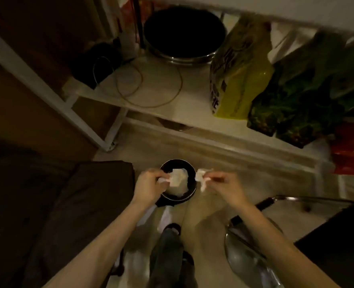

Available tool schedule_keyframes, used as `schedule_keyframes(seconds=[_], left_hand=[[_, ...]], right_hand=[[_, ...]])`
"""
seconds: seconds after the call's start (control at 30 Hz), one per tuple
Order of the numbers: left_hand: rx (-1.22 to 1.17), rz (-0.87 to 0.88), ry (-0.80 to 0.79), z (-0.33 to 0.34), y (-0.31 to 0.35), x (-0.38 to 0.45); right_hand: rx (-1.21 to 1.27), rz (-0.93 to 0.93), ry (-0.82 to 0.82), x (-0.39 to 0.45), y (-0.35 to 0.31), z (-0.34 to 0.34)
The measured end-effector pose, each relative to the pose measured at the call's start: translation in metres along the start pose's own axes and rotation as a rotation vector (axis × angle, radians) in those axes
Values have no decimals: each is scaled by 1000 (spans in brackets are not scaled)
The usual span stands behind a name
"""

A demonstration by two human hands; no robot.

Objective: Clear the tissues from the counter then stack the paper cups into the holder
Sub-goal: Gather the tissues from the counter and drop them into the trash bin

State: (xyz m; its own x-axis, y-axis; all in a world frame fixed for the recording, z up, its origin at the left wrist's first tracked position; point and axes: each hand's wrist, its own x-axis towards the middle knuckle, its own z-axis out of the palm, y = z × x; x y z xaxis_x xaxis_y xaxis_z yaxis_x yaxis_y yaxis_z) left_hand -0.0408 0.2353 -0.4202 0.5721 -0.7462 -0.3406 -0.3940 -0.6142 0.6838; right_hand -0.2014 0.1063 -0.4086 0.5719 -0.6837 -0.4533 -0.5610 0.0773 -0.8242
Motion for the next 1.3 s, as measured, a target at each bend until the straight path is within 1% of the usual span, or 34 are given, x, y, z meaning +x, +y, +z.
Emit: schedule_keyframes(seconds=[0.1, 0.23, 0.33, 0.43, 0.57, 0.63, 0.7, 0.8, 0.9, 0.97, 1.07, 1.2, 1.3], left_hand=[[8, -65, 28, 44, -57, 26], [0, -166, -4, 104, -125, 60], [-78, -239, -2, 144, -163, 86], [-170, -331, -19, 174, -182, 108], [-276, -461, -49, 211, -210, 142], [-317, -476, -115, 218, -217, 146], [-285, -451, -175, 218, -219, 142], [-252, -392, -215, 205, -209, 129], [-255, -348, -237, 182, -182, 116], [-238, -288, -244, 161, -158, 108], [-162, -183, -262, 121, -114, 94], [-96, -50, -301, 60, -53, 68], [-69, 70, -228, 16, -1, 37]], right_hand=[[-33, 60, 1, 40, 63, 38], [-57, 123, -11, 96, 138, 87], [-60, 105, -13, 127, 183, 118], [-58, 148, 0, 151, 208, 134], [-45, 270, -88, 191, 242, 149], [-74, 286, -150, 198, 252, 150], [-63, 295, -149, 195, 256, 148], [-23, 315, -101, 178, 250, 145], [-29, 271, -109, 156, 227, 140], [-10, 230, -110, 144, 203, 133], [-27, 139, -115, 121, 154, 112], [25, 17, -116, 73, 79, 64], [34, -98, -107, 29, 19, 26]])
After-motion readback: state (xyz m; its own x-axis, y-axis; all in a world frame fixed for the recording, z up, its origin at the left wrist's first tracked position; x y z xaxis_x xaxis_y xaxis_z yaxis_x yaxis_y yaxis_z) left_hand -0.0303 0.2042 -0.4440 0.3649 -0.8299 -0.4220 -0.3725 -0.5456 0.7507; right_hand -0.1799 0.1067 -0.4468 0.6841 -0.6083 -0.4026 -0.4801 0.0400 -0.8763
